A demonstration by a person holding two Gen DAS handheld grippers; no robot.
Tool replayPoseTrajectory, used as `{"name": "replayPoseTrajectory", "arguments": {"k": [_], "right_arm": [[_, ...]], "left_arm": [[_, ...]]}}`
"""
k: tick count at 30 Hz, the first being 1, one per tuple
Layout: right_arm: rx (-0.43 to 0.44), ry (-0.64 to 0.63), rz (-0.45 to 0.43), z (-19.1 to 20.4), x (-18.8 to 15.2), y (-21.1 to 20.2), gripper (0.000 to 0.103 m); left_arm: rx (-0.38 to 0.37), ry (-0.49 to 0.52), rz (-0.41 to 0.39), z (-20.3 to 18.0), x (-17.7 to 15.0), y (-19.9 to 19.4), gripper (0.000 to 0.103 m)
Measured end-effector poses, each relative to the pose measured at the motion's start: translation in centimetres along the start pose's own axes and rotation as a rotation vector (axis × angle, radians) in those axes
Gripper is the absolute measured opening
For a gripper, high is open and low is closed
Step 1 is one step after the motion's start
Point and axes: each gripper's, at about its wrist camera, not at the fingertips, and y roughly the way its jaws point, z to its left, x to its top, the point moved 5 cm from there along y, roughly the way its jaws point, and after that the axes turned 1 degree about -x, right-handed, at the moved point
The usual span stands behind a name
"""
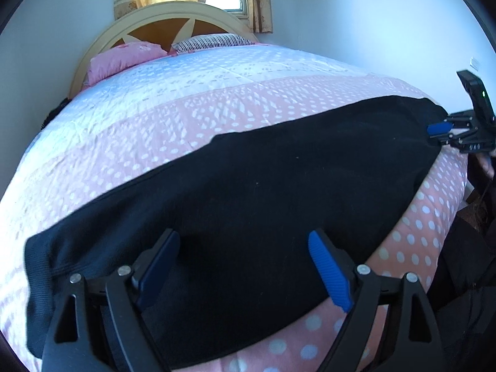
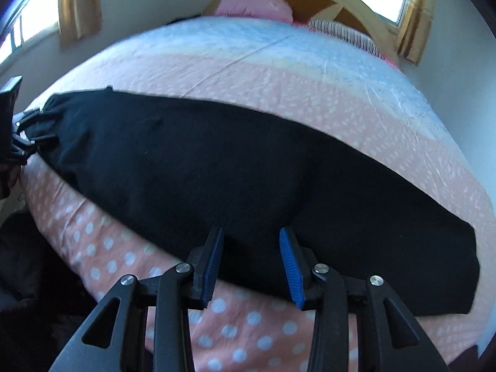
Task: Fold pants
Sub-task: 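Smooth the folded pants with the open left gripper while the right gripper grasps the pants end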
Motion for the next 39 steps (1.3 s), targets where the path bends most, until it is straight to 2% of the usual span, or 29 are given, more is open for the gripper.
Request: {"name": "replayPoseTrajectory", "arguments": {"k": [2,4,6,9,10,11,13,14,16,18,23,27,31,33,35,37,39], "right_arm": [[-0.001,-0.012,-0.064,1.0,1.4,-1.4,0.040],[0.053,-0.035,-0.126,2.7,2.9,-2.4,0.040],[0.173,-0.081,-0.185,6.6,4.6,-2.9,0.040],[0.317,-0.147,-0.224,12.0,5.8,-2.4,0.040],[0.348,-0.171,-0.223,13.5,5.8,-1.9,0.040],[0.379,-0.210,-0.186,15.5,5.3,-0.7,0.040],[0.367,-0.283,-0.045,17.4,3.6,2.4,0.041],[0.330,-0.327,-0.071,17.9,2.8,2.6,0.043],[0.352,-0.340,-0.048,17.9,2.7,2.5,0.043],[0.417,-0.285,-0.031,17.0,3.7,1.7,0.043],[0.492,-0.122,-0.110,14.5,9.2,1.4,0.043],[0.558,0.060,-0.099,14.0,14.5,4.5,0.043],[0.624,0.188,-0.011,16.2,19.0,9.4,0.041],[0.613,0.189,0.011,17.9,20.0,11.2,0.041],[0.601,0.181,0.061,19.5,20.4,13.2,0.030],[0.541,0.141,0.122,20.9,20.2,15.7,0.028],[0.491,0.102,0.091,21.6,20.5,15.6,0.025]], "left_arm": [[0.025,0.019,-0.026,0.4,0.1,-0.7,0.088],[0.057,0.019,-0.051,1.3,0.6,-1.2,0.088],[0.071,-0.006,-0.058,2.3,0.8,-1.6,0.088],[0.105,-0.046,-0.067,4.2,0.6,-2.2,0.088],[0.111,-0.058,-0.066,4.9,0.5,-2.1,0.088],[0.115,-0.071,-0.066,5.5,0.4,-2.1,0.088],[0.116,-0.097,-0.052,6.6,-0.2,-2.0,0.088],[0.123,-0.104,-0.044,7.1,-0.6,-2.0,0.088],[0.145,-0.109,-0.044,8.0,-1.1,-2.2,0.088],[0.162,-0.124,-0.052,9.0,-1.2,-2.4,0.088],[0.190,-0.204,-0.076,11.6,-1.3,-2.8,0.088],[0.200,-0.198,-0.054,12.2,-2.0,-2.2,0.088],[0.204,-0.205,-0.013,12.5,-3.0,-1.3,0.089],[0.200,-0.207,-0.020,12.6,-3.1,-1.3,0.092],[0.198,-0.200,-0.018,12.6,-3.2,-1.4,0.094],[0.207,-0.184,-0.018,12.4,-3.3,-1.2,0.096],[0.212,-0.166,-0.019,12.3,-3.4,-1.2,0.097]]}}
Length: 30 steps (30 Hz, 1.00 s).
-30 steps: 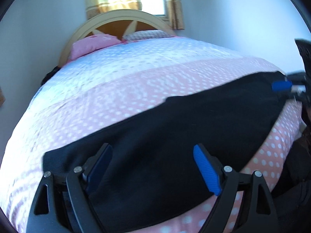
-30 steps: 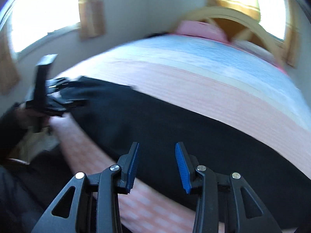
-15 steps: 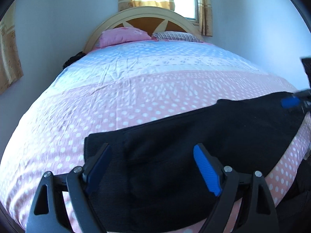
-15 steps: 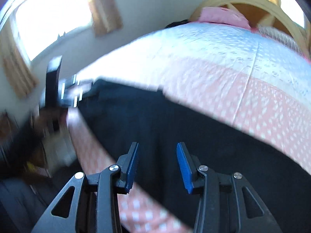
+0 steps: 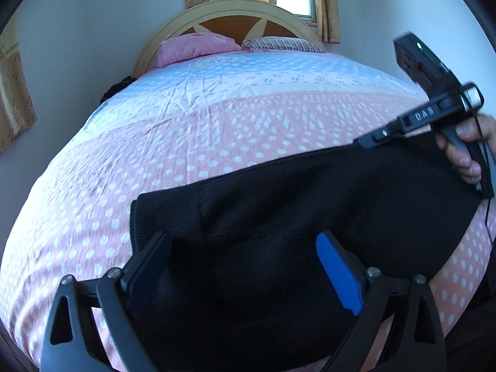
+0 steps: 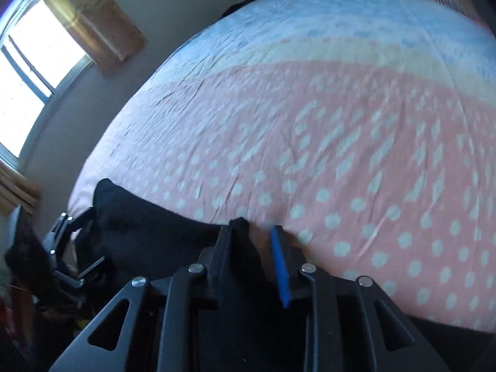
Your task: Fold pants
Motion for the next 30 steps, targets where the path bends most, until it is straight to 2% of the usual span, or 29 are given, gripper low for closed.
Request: {"name": "replayPoseTrajectory", "arguments": {"k": [2,4,7,10,13,18,22,23,26,30], "right_arm": [[-0.018,-0.015,-0.018,0.5,-0.1,-0.8,0.025],[0.001,-0.022,-0.069,0.6,-0.4,-2.6,0.028],[0.058,0.018,-0.136,-1.3,-2.0,-6.7,0.029],[0.021,0.043,-0.193,-5.0,-4.5,-11.5,0.030],[-0.051,0.106,-0.261,-10.5,-8.0,-16.7,0.030],[-0.246,0.273,-0.383,-20.0,-14.7,-26.8,0.030],[-0.417,0.448,-0.450,-27.4,-20.5,-33.4,0.047],[-0.446,0.498,-0.463,-29.3,-22.1,-34.8,0.047],[-0.507,0.618,-0.485,-34.0,-26.3,-37.8,0.047],[-0.501,0.712,-0.491,-37.8,-29.9,-39.1,0.047]], "left_arm": [[0.004,-0.013,-0.004,0.2,0.1,-0.2,0.097],[0.034,-0.024,-0.023,0.2,0.4,-0.9,0.097],[0.023,-0.040,-0.072,-0.7,1.6,-2.4,0.097],[-0.015,-0.015,-0.096,-3.3,3.0,-3.3,0.097],[-0.065,0.018,-0.085,-6.4,3.6,-3.0,0.099],[-0.100,0.094,-0.047,-11.7,4.5,-1.2,0.099],[-0.113,0.089,-0.011,-14.5,5.3,-0.1,0.099],[-0.119,0.086,-0.007,-15.0,5.4,0.1,0.099],[-0.123,0.094,0.014,-16.2,5.4,0.5,0.099],[-0.115,0.108,0.060,-17.2,4.8,1.5,0.099]]}}
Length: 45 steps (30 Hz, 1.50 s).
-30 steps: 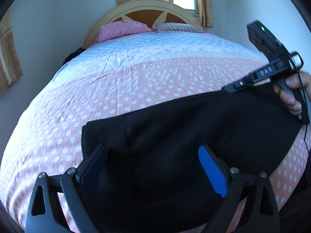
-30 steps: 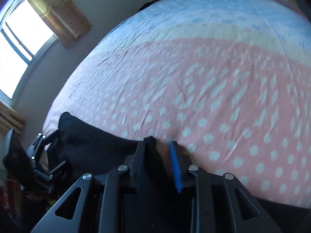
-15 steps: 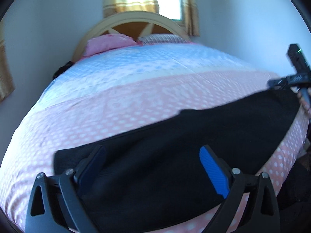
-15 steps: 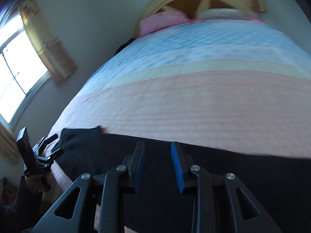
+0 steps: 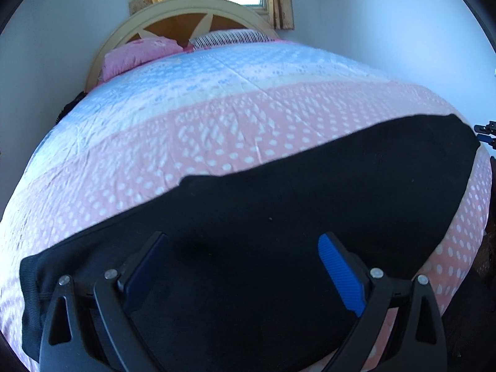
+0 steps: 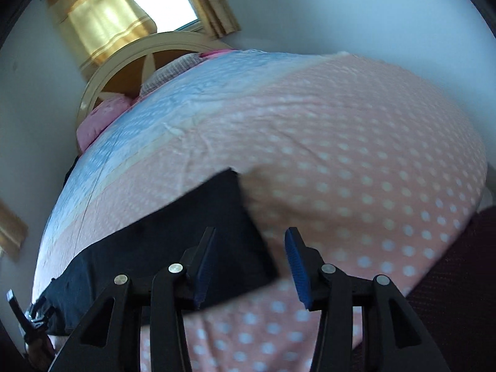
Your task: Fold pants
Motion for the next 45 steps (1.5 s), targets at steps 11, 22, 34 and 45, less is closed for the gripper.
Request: {"name": "replayPoseTrajectory", "arguments": {"k": [11,22,34,45], "right_arm": [[0.129,0.077,0.011,-2.6,-1.7,1.0,0.047],[0.150,0.018,0.024,0.3,-1.5,2.8,0.047],[0.249,0.095,0.035,-1.1,-0.9,2.7,0.046],[0.217,0.041,0.068,-1.4,-0.6,3.0,0.043]], "left_arm": [[-0.017,-0.028,0.045,0.1,-0.4,0.8,0.103],[-0.034,-0.041,0.048,0.2,-0.7,0.9,0.103],[-0.015,-0.036,0.032,0.1,-0.7,0.7,0.103],[-0.015,-0.040,0.032,0.2,-0.5,0.8,0.103]]}}
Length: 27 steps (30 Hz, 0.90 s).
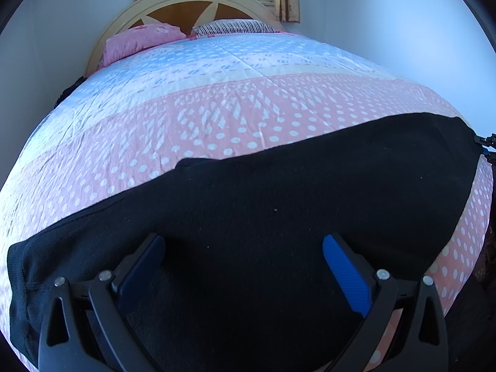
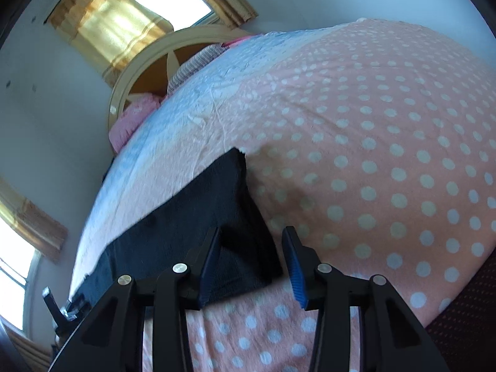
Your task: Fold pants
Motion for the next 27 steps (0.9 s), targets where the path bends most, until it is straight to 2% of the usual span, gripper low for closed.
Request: {"name": "replayPoseTrajectory", "arguments": {"k": [6,7,8,10,13,15,18,22,27], "right_arm": [[0.058,0.080,0.048,-1.3,-0.6,0.0,0.042],[0.075,0.099,0.045,-1.5,-0.6,0.0,0.038],[0.092,0.107,0.047,-1.6,-0.6,0.0,0.028],[0.111,0.114,0.040,-1.6,-0.7,0.1,0.015],[0.122,0.082,0.003,-0.8,-0.6,-0.6,0.010],[0.117,0.049,-0.038,0.5,-0.4,-1.5,0.010],[0.059,-0.059,-0.084,3.7,-0.3,-2.6,0.010],[-0.008,-0.279,-0.137,10.6,-1.2,-3.7,0.010],[-0.054,-0.592,-0.131,20.4,-4.9,-2.3,0.010]], "left_arm": [[0.000,-0.002,-0.001,0.0,0.0,0.0,0.103],[0.000,-0.001,-0.001,-0.1,0.0,0.0,0.103],[0.001,-0.001,0.000,-0.1,0.0,0.0,0.103],[0.002,-0.002,-0.002,-0.1,0.0,-0.1,0.103],[0.005,-0.011,-0.010,-0.3,0.1,-0.5,0.103],[-0.019,-0.037,-0.025,-0.6,0.2,-0.9,0.103],[-0.076,-0.064,-0.045,-1.6,0.8,-1.8,0.103],[-0.154,-0.050,-0.076,-3.9,2.2,-3.2,0.103],[-0.305,-0.064,-0.075,-6.8,3.8,-3.2,0.103]]}}
